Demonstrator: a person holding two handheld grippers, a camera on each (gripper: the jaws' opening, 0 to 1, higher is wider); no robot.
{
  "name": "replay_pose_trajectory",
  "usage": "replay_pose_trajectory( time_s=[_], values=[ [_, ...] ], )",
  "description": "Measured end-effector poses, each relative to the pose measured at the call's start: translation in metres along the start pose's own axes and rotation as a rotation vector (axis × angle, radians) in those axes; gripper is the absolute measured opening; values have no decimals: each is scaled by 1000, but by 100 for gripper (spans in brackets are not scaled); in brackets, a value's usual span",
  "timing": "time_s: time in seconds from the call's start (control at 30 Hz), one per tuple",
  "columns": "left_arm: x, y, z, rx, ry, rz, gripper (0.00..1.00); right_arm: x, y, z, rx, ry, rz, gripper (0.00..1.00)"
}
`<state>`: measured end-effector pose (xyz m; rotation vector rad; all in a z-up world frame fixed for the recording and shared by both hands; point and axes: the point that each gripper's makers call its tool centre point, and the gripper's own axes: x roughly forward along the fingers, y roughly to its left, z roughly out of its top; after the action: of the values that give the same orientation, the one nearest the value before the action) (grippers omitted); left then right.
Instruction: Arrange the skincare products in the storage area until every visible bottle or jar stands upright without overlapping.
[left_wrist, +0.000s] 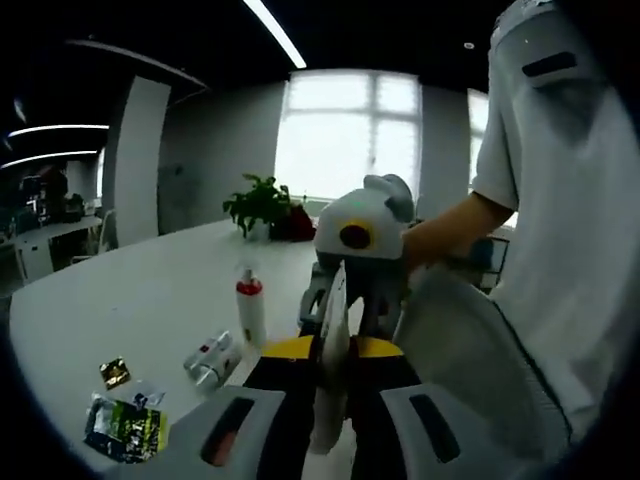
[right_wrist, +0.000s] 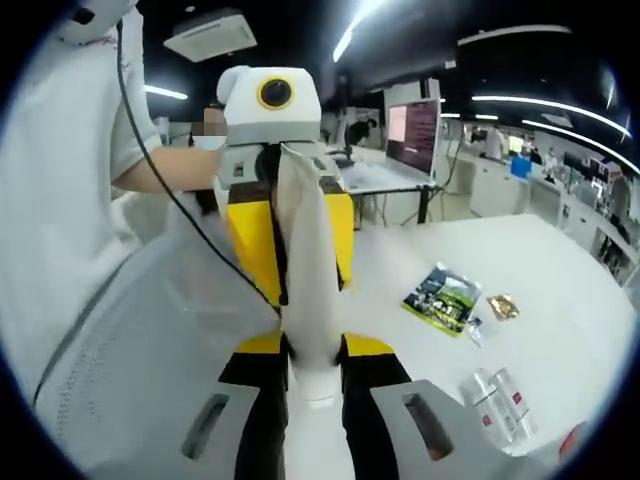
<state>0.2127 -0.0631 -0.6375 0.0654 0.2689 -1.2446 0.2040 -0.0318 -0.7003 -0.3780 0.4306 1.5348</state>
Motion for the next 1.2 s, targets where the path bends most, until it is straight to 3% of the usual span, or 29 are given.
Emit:
replay_pose_trajectory(
  time_s=[0.23,0.37,0.47,0.73,1.2],
  values=[
    [23,10,-40,-18,83,-34,12,11,-11,-42,10,92,-42,19],
    [34,6,-49,-14,127,-45,12,14,-13,-55,21,111,-53,19],
    [34,9,-43,-28,106,-43,12,10,-18,-53,44,80,-68,19],
    [42,19,-39,19,93,-47,12,3,-30,-55,3,96,-86,19],
    [96,45,-18,92,69,-112,12,-35,-80,-76,5,132,-178,22]
  ],
)
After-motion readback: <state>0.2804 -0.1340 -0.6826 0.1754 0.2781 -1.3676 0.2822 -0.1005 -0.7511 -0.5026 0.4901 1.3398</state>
